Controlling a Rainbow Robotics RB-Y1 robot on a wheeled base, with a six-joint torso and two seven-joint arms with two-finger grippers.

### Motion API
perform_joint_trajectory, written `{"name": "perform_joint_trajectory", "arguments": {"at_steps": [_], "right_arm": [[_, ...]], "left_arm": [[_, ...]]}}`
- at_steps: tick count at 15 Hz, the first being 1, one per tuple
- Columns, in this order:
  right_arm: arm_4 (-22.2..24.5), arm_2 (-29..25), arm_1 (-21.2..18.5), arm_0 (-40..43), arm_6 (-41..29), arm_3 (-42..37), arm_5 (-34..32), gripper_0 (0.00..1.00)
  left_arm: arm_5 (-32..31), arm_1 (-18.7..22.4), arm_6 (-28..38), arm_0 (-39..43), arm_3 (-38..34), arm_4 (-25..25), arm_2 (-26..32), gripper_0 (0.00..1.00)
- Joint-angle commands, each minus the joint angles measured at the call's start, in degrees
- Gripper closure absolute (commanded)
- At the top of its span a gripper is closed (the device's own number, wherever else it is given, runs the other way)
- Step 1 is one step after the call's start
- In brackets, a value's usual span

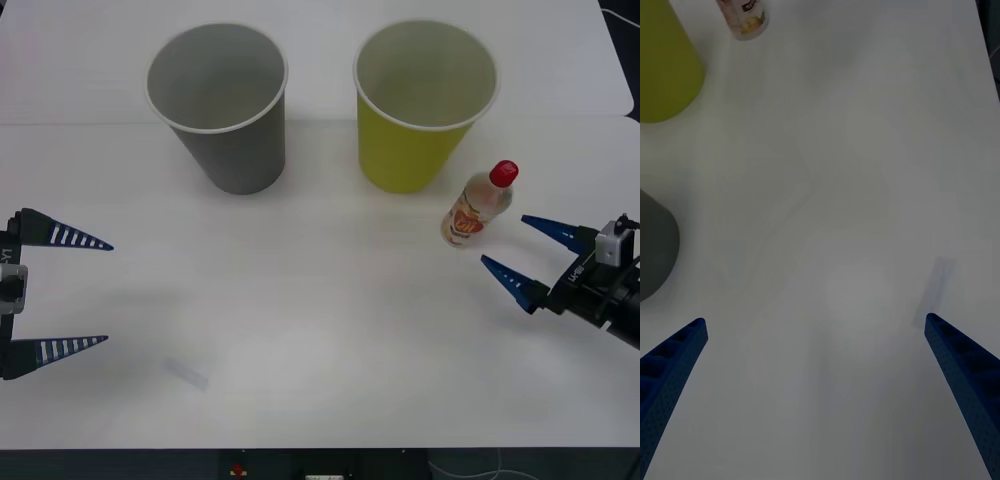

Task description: Put the can into the green bin and the plastic bottle into the gray bin

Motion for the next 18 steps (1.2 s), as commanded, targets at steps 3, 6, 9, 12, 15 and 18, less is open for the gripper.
{"name": "perform_joint_trajectory", "arguments": {"at_steps": [3, 6, 9, 12, 15, 18], "right_arm": [[1.5, 0.9, 2.5, -4.7, 1.7, 4.2, 1.3, 0.00], [2.3, 1.1, 4.0, -7.3, 2.3, 6.4, 1.9, 0.00], [2.4, 2.0, 4.7, -9.7, 3.0, 8.7, 2.4, 0.00], [2.4, 2.7, 6.0, -12.2, 4.1, 10.9, 3.2, 0.00], [2.5, 3.0, 6.4, -13.2, 5.0, 11.9, 3.7, 0.00], [2.5, 3.4, 6.4, -13.3, 5.6, 11.9, 3.6, 0.23]], "left_arm": [[0.0, 0.0, 0.0, 0.0, 0.0, 0.0, 0.0, 0.00], [0.0, 0.0, 0.0, 0.0, 0.0, 0.0, 0.0, 0.00], [0.0, 0.0, 0.0, 0.0, 0.0, 0.0, 0.0, 0.00], [0.0, 0.0, 0.0, 0.0, 0.0, 0.0, 0.0, 0.00], [0.0, 0.0, 0.0, 0.0, 0.0, 0.0, 0.0, 0.00], [0.0, 0.0, 0.0, 0.0, 0.0, 0.0, 0.0, 0.00]]}}
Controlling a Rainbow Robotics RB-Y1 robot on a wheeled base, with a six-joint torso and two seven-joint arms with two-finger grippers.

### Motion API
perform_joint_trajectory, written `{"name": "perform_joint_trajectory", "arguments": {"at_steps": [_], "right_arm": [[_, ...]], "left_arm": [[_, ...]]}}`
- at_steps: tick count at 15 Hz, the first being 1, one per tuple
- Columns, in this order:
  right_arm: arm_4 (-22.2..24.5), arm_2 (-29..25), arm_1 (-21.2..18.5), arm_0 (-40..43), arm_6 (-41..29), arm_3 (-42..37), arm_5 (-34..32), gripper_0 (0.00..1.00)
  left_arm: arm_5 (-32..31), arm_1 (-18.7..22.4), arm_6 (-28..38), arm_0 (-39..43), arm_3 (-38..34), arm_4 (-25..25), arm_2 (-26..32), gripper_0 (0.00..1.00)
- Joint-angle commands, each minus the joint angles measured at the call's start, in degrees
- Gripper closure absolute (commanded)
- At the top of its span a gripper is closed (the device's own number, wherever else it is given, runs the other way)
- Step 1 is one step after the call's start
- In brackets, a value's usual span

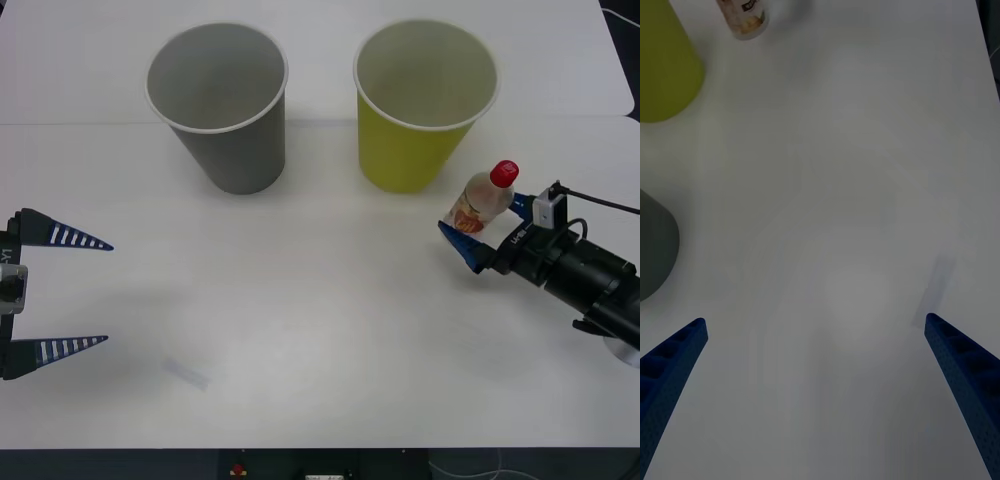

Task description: Put the can into the green bin and the plastic bottle into the gray bin

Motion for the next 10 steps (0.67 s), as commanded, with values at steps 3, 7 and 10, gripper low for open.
{"name": "perform_joint_trajectory", "arguments": {"at_steps": [3, 7, 10], "right_arm": [[0.0, 0.6, 0.1, -0.3, 0.3, -0.1, -0.1, 1.00], [0.0, 0.9, 0.1, -0.4, 0.4, 0.0, -0.3, 1.00], [0.1, 1.2, -0.6, -0.6, 0.0, -0.1, -1.8, 1.00]], "left_arm": [[0.0, 0.0, 0.0, 0.0, 0.0, 0.0, 0.0, 0.00], [0.0, 0.0, 0.0, 0.0, 0.0, 0.0, 0.0, 0.00], [0.0, 0.0, 0.0, 0.0, 0.0, 0.0, 0.0, 0.00]]}}
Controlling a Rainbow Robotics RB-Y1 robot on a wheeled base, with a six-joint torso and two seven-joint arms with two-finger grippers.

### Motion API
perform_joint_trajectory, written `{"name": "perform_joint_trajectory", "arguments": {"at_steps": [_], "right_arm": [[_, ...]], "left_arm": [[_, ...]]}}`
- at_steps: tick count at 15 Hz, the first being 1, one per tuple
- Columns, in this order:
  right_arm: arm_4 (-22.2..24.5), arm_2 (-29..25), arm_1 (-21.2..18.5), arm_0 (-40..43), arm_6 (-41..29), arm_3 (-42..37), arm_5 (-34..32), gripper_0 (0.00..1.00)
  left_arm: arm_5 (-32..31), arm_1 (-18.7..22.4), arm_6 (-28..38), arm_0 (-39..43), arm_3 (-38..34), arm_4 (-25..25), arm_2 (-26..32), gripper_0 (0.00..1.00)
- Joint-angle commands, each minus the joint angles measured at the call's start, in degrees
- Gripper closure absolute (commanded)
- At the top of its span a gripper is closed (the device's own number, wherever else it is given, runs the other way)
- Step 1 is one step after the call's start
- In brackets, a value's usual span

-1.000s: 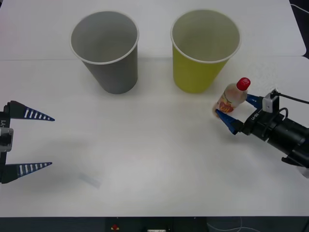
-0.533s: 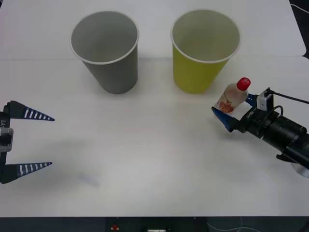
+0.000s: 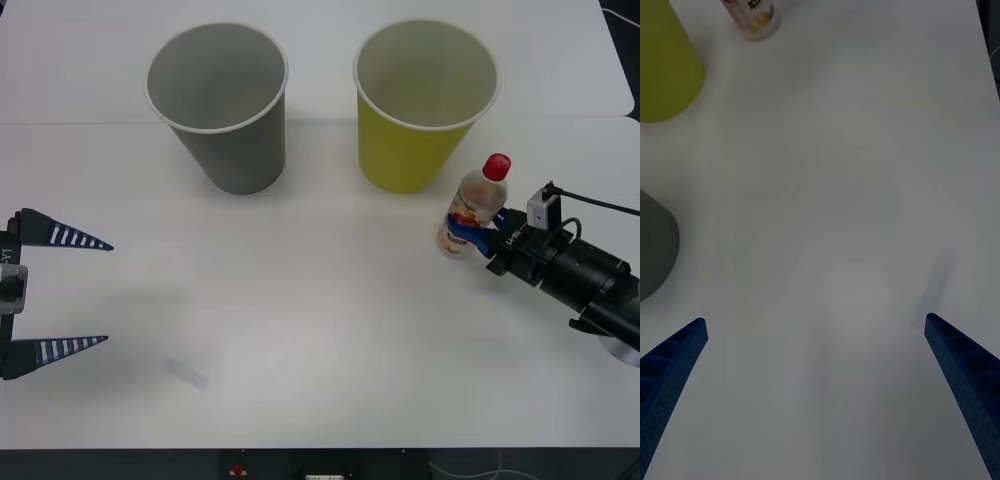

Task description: Put the can into the green bin and the plastic bottle into the gray bin

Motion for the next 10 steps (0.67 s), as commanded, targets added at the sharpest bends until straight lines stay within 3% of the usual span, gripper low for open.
{"name": "perform_joint_trajectory", "arguments": {"at_steps": [1, 8, 10], "right_arm": [[0.1, 0.7, -1.2, -0.3, -0.8, -0.1, -1.9, 1.00], [0.2, 3.7, -6.8, -0.2, -3.7, -1.9, -7.5, 1.00], [1.1, 4.4, -8.1, 0.2, -7.7, -4.6, -7.5, 1.00]], "left_arm": [[0.0, 0.0, 0.0, 0.0, 0.0, 0.0, 0.0, 0.00], [0.0, 0.0, 0.0, 0.0, 0.0, 0.0, 0.0, 0.00], [0.0, 0.0, 0.0, 0.0, 0.0, 0.0, 0.0, 0.00]]}}
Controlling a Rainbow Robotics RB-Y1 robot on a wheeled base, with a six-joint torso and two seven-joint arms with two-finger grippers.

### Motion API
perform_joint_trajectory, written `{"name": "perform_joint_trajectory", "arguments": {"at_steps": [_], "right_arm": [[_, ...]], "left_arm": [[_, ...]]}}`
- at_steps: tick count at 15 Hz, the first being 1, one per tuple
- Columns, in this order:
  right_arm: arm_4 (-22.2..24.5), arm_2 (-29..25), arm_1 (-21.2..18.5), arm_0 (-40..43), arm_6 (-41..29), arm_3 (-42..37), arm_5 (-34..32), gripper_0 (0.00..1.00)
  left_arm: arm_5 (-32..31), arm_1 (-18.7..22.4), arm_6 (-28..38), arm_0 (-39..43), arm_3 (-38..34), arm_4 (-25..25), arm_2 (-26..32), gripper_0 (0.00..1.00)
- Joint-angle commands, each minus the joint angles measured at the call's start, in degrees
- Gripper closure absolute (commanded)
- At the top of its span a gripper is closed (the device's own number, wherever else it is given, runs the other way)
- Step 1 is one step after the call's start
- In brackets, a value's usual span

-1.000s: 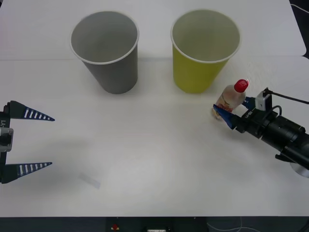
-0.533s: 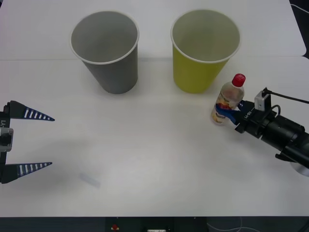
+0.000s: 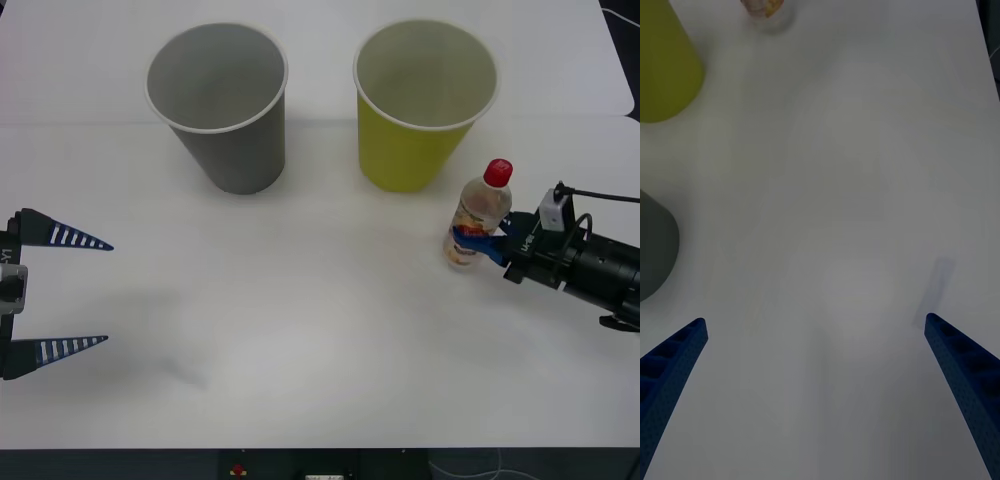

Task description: Put the can into the green bin and the plastic bottle into the gray bin

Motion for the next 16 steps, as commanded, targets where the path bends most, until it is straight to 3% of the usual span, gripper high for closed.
{"name": "perform_joint_trajectory", "arguments": {"at_steps": [1, 10, 13, 16], "right_arm": [[2.5, 0.6, -1.8, 1.0, -6.6, -5.5, 0.3, 1.00], [10.5, 0.5, -13.4, 11.5, -38.2, -36.1, 7.8, 1.00], [13.5, -0.2, -16.6, 12.2, -48.2, -42.3, 7.6, 1.00], [19.5, -3.2, -18.7, 12.8, -60.8, -49.5, 5.7, 1.00]], "left_arm": [[0.0, 0.0, 0.0, 0.0, 0.0, 0.0, 0.0, 0.00], [0.0, 0.0, 0.0, 0.0, 0.0, 0.0, 0.0, 0.00], [0.0, 0.0, 0.0, 0.0, 0.0, 0.0, 0.0, 0.00], [0.0, 0.0, 0.0, 0.0, 0.0, 0.0, 0.0, 0.00]]}}
